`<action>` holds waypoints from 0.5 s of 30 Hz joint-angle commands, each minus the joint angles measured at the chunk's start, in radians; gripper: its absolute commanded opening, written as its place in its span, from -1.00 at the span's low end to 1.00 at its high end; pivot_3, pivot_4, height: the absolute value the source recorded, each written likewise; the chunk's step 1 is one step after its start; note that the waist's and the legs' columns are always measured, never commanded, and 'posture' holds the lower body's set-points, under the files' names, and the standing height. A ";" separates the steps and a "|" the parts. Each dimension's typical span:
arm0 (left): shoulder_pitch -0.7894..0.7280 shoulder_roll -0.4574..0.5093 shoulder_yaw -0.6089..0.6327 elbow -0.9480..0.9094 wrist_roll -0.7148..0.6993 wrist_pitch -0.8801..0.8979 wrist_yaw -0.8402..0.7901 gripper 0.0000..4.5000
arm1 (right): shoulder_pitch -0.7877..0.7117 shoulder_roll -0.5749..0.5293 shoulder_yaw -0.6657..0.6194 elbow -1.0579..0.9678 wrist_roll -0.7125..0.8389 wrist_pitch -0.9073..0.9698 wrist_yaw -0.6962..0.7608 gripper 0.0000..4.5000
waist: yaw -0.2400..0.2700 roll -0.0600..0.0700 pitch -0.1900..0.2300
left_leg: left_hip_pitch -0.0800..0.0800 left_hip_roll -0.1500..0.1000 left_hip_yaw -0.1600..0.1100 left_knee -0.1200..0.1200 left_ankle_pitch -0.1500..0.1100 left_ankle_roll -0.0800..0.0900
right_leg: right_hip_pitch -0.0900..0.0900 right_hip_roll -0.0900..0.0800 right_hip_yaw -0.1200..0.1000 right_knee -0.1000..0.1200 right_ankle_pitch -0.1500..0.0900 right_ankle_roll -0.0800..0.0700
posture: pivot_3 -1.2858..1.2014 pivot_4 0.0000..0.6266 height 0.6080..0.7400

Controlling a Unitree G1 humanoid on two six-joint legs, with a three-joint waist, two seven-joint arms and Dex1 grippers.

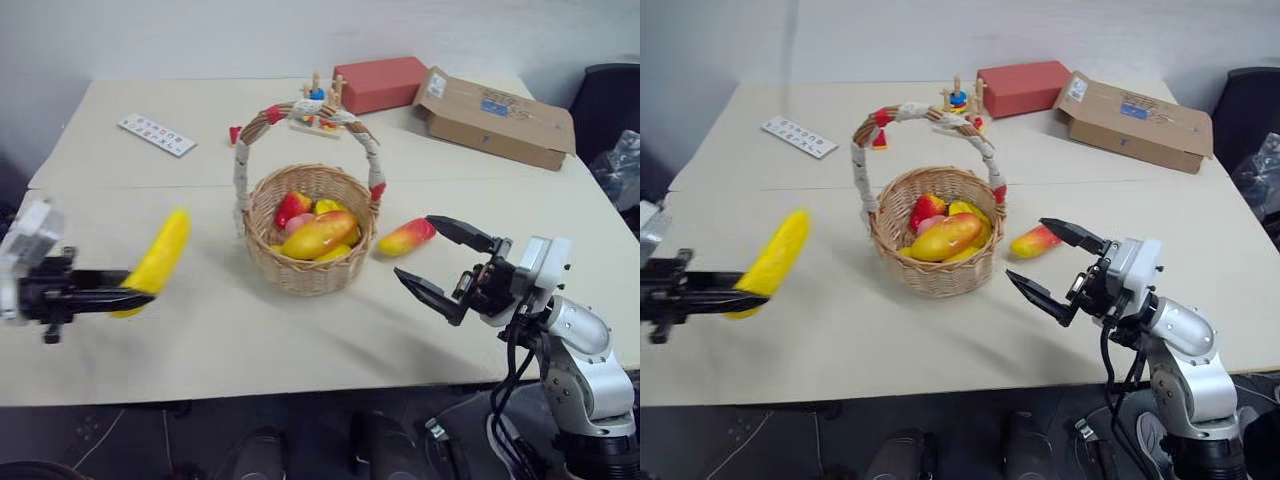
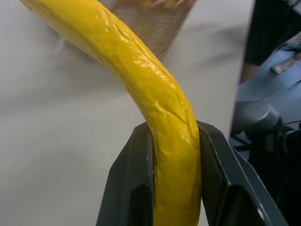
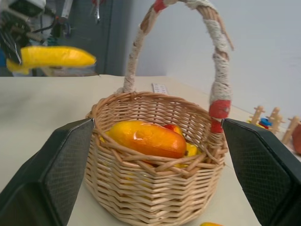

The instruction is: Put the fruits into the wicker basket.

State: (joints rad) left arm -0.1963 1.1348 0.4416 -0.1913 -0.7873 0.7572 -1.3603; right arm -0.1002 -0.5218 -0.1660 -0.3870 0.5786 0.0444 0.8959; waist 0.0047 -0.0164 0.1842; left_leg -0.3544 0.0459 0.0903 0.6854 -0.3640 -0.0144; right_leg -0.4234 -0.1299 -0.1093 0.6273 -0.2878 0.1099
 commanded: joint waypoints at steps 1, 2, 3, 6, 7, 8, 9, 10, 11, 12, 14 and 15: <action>-0.169 -0.094 -0.072 -0.175 -0.132 0.075 0.189 -0.61 | 0.013 -0.010 -0.029 0.013 -0.007 -0.039 0.017 1.00 | 0.004 0.000 0.000 | 0.000 0.000 0.000 0.000 0.001 0.000 | 0.000 0.000 0.001 0.000 0.002 0.000 | 0.03 -0.52 1.00; -0.222 -0.128 -0.106 -0.203 -0.150 0.090 0.234 -0.61 | 0.014 -0.014 -0.030 0.016 -0.011 -0.039 0.017 1.00 | 0.007 0.000 0.000 | 0.001 0.000 0.001 0.000 0.001 0.000 | 0.000 0.000 0.002 0.000 0.003 -0.001 | 0.03 -0.52 1.00; -0.285 -0.168 -0.166 -0.217 -0.143 0.124 0.295 -0.61 | 0.020 -0.018 -0.035 0.017 -0.010 -0.039 0.016 1.00 | 0.006 0.000 0.000 | 0.002 -0.001 0.002 0.001 0.002 0.000 | 0.001 0.000 0.002 0.000 0.004 -0.001 | 0.03 -0.52 1.00; -0.390 -0.227 -0.336 -0.228 -0.037 0.133 0.361 -0.61 | 0.029 -0.023 -0.045 0.019 -0.008 -0.040 0.011 1.00 | 0.009 0.000 0.000 | 0.002 -0.001 0.003 0.001 0.004 0.000 | 0.001 0.001 0.003 0.000 0.006 -0.001 | 0.03 -0.52 1.00; -0.425 -0.250 -0.377 -0.204 0.013 0.131 0.408 -0.61 | 0.028 -0.023 -0.045 0.018 -0.009 -0.039 0.007 1.00 | 0.004 0.000 0.000 | 0.002 -0.001 0.003 0.001 0.004 0.000 | 0.001 0.001 0.003 0.000 0.006 -0.001 | 0.03 -0.52 1.00; -0.469 -0.279 -0.419 -0.166 0.083 0.116 0.477 -0.61 | 0.031 -0.023 -0.046 0.012 -0.009 -0.037 0.001 1.00 | 0.002 0.000 0.000 | 0.002 -0.001 0.004 0.001 0.004 0.000 | 0.001 0.002 0.004 -0.001 0.006 -0.001 | 0.03 -0.52 1.00; -0.510 -0.308 -0.455 -0.128 0.156 0.090 0.542 -0.61 | 0.037 -0.022 -0.049 0.002 -0.008 -0.035 -0.006 1.00 | 0.002 0.000 0.000 | 0.002 -0.001 0.003 0.001 0.004 0.000 | 0.001 0.003 0.004 -0.001 0.006 -0.001 | 0.03 -0.52 1.00; -0.535 -0.327 -0.477 -0.102 0.208 0.069 0.580 -0.61 | 0.041 -0.021 -0.049 -0.006 -0.009 -0.032 -0.013 1.00 | 0.001 0.000 0.000 | 0.001 -0.001 0.003 0.001 0.004 0.000 | 0.000 0.003 0.004 -0.001 0.006 -0.001 | 0.03 -0.52 1.00; -0.547 -0.319 -0.483 -0.106 0.203 0.079 0.559 -0.61 | 0.051 -0.020 -0.053 -0.023 -0.008 -0.025 -0.025 1.00 | -0.002 0.000 0.000 | 0.001 -0.001 0.003 0.001 0.004 0.000 | 0.000 0.003 0.004 -0.001 0.006 -0.001 | 0.03 -0.52 1.00; -0.560 -0.315 -0.481 -0.100 0.201 0.084 0.544 -0.61 | 0.059 -0.020 -0.058 -0.035 -0.007 -0.019 -0.037 1.00 | -0.006 0.000 0.000 | 0.001 -0.001 0.004 0.001 0.004 0.000 | 0.000 0.004 0.004 -0.002 0.006 -0.001 | 0.03 -0.52 1.00; -0.584 -0.317 -0.473 -0.073 0.198 0.087 0.525 -0.28 | 0.080 -0.026 -0.067 -0.053 -0.002 -0.007 -0.049 1.00 | -0.006 0.000 0.000 | 0.000 0.000 0.004 0.000 0.004 0.000 | -0.002 0.004 0.005 -0.002 0.006 -0.001 | 0.03 -0.52 1.00; -0.592 -0.319 -0.473 -0.053 0.208 0.071 0.515 -0.17 | 0.096 -0.030 -0.074 -0.059 -0.001 -0.005 -0.049 1.00 | -0.005 0.000 0.000 | 0.000 0.000 0.004 -0.001 0.004 0.000 | -0.003 0.004 0.005 -0.002 0.006 -0.001 | 0.03 -0.52 1.00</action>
State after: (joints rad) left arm -0.7663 0.8055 -0.0551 -0.2513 -0.5926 0.8545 -0.8293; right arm -0.0173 -0.5388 -0.2058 -0.3964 0.5601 0.0390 0.8563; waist -0.0003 -0.0163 0.1842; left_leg -0.3546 0.0458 0.0945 0.6846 -0.3599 -0.0146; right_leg -0.4263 -0.1259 -0.1048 0.6251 -0.2817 0.1085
